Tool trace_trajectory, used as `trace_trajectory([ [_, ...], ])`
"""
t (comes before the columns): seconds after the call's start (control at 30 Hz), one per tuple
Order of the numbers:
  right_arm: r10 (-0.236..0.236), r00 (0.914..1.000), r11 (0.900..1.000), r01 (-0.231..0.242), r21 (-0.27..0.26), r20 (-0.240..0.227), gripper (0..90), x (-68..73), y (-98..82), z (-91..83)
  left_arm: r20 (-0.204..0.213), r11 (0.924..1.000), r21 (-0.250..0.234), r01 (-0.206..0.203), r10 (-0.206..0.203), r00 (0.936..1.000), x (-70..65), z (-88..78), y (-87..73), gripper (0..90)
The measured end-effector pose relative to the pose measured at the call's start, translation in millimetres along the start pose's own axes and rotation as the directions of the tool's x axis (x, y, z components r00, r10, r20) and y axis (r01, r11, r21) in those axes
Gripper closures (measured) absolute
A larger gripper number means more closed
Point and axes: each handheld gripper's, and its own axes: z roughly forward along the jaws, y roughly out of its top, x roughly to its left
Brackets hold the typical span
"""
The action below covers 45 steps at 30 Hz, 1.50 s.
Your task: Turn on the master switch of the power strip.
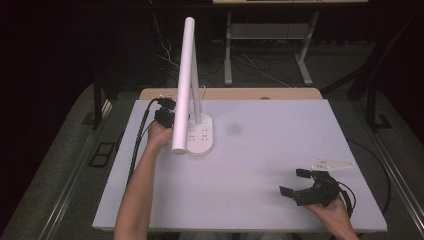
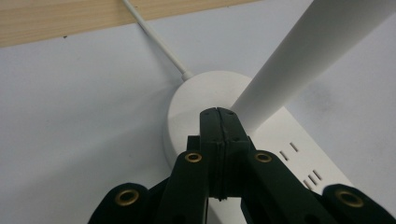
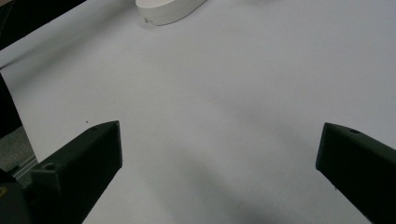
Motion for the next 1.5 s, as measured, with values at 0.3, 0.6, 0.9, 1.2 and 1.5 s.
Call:
trace_trajectory([
  [0.3, 0.000, 1.0000, 1.000, 0.000, -0.003, -0.003, 0.0, -0.4, 0.1, -0.3, -0.037, 0.9985, -0.048, 0.027, -0.029, 0.9989, 2.2, -25.5, -5.8, 89.6],
  [0.6, -0.003, 1.0000, 1.000, 0.003, -0.005, -0.004, 0.0, -0.4, 0.3, -1.0, -0.017, 0.9955, -0.091, 0.026, -0.028, 0.9995, 2.0, -50.2, -12.7, 77.5],
  [0.9, -0.007, 0.9999, 1.000, 0.007, -0.004, -0.008, 0.0, -0.7, 0.0, -1.3, 0.057, 0.9835, -0.172, 0.057, -0.048, 0.9972, -2.9, -77.0, -21.2, 29.2],
  [1.2, 0.000, 1.0000, 1.000, -0.001, -0.016, -0.005, 0.0, -1.5, -0.6, -5.8, 0.046, 0.9843, -0.171, 0.044, -0.037, 0.9982, -16.6, -95.0, -34.3, 0.0],
  [1.5, 0.007, 1.0000, 1.000, -0.007, -0.019, -0.001, 0.0, -2.1, -1.5, -6.9, 0.080, 0.9791, -0.202, 0.027, -0.011, 0.9967, -34.6, -108.9, -52.6, 0.0],
])
